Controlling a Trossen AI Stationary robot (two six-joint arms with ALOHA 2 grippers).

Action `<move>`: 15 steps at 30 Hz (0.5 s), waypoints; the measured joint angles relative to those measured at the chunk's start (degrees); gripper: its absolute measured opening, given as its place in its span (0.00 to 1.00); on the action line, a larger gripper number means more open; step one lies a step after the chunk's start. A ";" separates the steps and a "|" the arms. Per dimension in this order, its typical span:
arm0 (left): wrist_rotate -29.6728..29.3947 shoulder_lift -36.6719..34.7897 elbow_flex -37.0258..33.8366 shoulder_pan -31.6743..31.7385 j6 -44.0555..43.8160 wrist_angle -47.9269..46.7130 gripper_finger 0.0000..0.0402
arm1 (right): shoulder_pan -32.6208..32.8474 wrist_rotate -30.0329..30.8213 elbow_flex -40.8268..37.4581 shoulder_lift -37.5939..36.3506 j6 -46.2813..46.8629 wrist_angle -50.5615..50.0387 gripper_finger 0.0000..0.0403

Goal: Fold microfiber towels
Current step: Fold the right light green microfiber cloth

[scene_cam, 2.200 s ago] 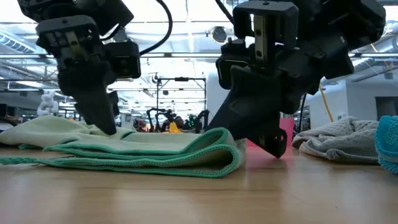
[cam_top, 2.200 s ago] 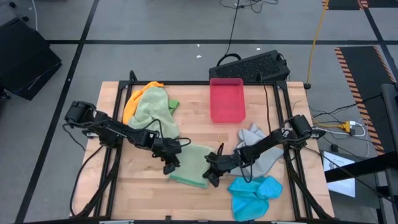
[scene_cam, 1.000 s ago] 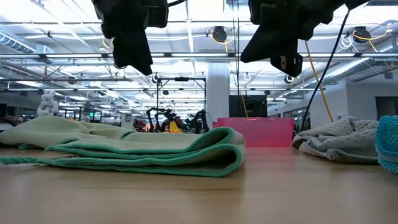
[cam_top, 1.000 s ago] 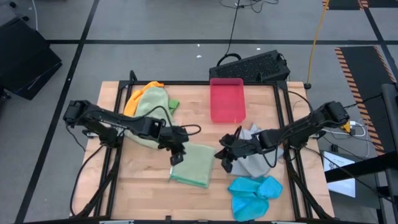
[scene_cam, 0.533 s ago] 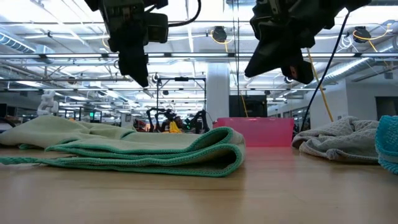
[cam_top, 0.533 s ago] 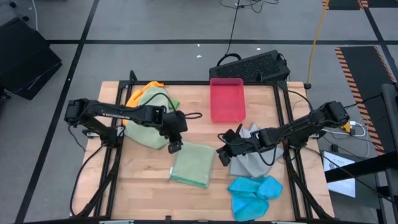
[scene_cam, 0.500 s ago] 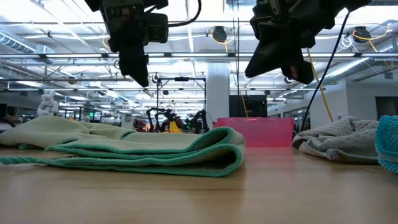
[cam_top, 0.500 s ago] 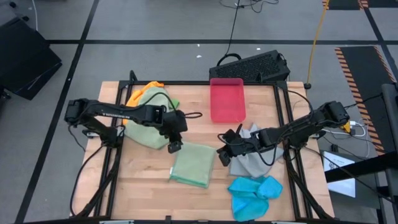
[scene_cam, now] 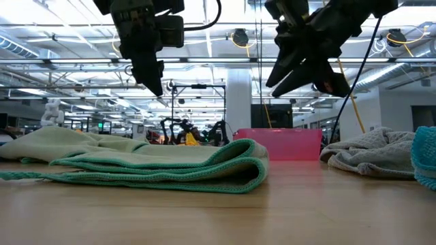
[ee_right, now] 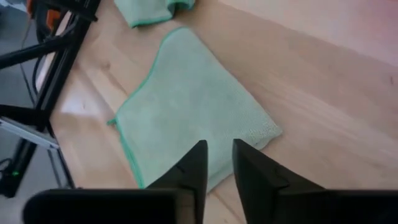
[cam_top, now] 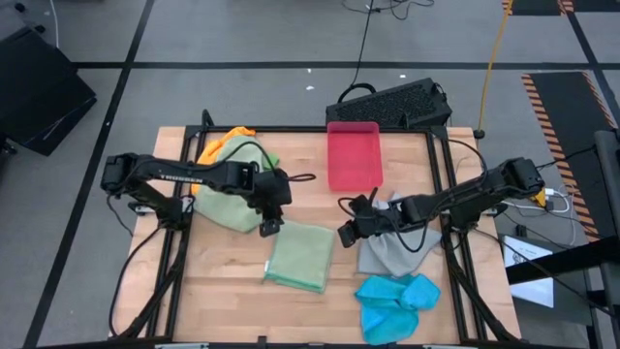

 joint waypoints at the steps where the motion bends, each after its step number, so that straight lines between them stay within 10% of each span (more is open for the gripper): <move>1: 0.74 0.00 0.00 0.37 0.44 0.26 0.39 | -0.12 -0.36 0.00 0.00 0.91 0.00 0.21; 15: 3.73 0.38 -2.71 6.67 6.99 6.43 0.50 | -3.03 -0.29 0.00 0.01 9.48 -2.34 0.48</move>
